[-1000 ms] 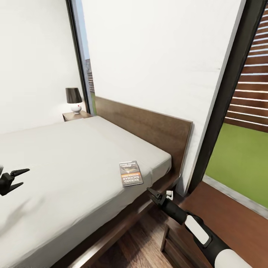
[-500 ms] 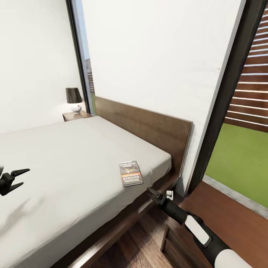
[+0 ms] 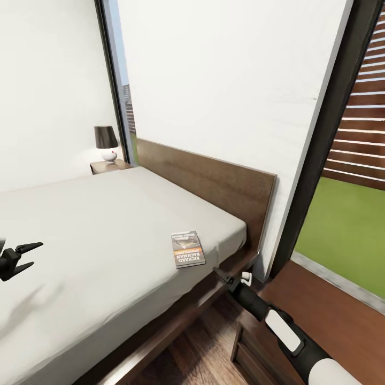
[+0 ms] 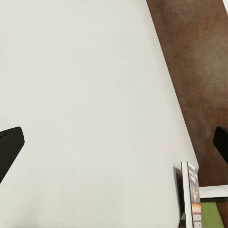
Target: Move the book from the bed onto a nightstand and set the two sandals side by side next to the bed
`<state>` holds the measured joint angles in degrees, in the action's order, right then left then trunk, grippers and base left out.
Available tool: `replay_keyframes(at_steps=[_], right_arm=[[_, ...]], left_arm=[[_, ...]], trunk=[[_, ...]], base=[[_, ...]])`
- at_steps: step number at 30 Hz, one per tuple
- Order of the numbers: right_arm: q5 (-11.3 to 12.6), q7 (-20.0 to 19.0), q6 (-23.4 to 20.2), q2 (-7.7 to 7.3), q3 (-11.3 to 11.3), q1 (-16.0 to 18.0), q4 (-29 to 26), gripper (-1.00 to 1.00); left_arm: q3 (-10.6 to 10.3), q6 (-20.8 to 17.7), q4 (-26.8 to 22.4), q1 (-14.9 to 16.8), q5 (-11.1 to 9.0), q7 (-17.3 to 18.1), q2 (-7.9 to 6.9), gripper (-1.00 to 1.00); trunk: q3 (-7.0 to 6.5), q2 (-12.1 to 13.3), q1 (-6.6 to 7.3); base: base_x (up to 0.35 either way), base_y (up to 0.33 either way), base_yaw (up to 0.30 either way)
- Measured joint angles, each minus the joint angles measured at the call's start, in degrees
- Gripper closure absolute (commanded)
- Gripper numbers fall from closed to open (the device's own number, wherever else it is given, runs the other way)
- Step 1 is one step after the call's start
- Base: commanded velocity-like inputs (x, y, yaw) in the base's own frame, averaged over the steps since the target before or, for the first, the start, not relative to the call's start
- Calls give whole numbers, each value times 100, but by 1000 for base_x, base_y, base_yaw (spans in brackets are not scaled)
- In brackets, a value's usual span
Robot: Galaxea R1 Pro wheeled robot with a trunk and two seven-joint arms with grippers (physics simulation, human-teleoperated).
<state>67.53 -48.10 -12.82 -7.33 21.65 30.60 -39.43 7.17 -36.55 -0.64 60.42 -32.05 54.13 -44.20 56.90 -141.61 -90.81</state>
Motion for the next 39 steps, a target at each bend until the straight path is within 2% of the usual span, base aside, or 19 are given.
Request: replay_keyframes(at_steps=[5,10,19,39], right_arm=[[27,342,215,2,20,-4,-5,-100],[38,521,292,15,35,-4,-10,-100],[41,582,316,70,24,-5,-11,-100],[46,595,320,79,16,-5,-12,-100]], left_arm=[[1,0,0,0,0,0,0,-100],[1,0,0,0,0,0,0,-100],[2,0,0,1,0,0,0,-100],[0,0,0,0,0,0,0,-100]], trunk=[[0,0,0],[0,0,0],[0,0,0],[0,0,0]], base=[[0,0,0],[0,0,0],[0,0,0],[0,0,0]])
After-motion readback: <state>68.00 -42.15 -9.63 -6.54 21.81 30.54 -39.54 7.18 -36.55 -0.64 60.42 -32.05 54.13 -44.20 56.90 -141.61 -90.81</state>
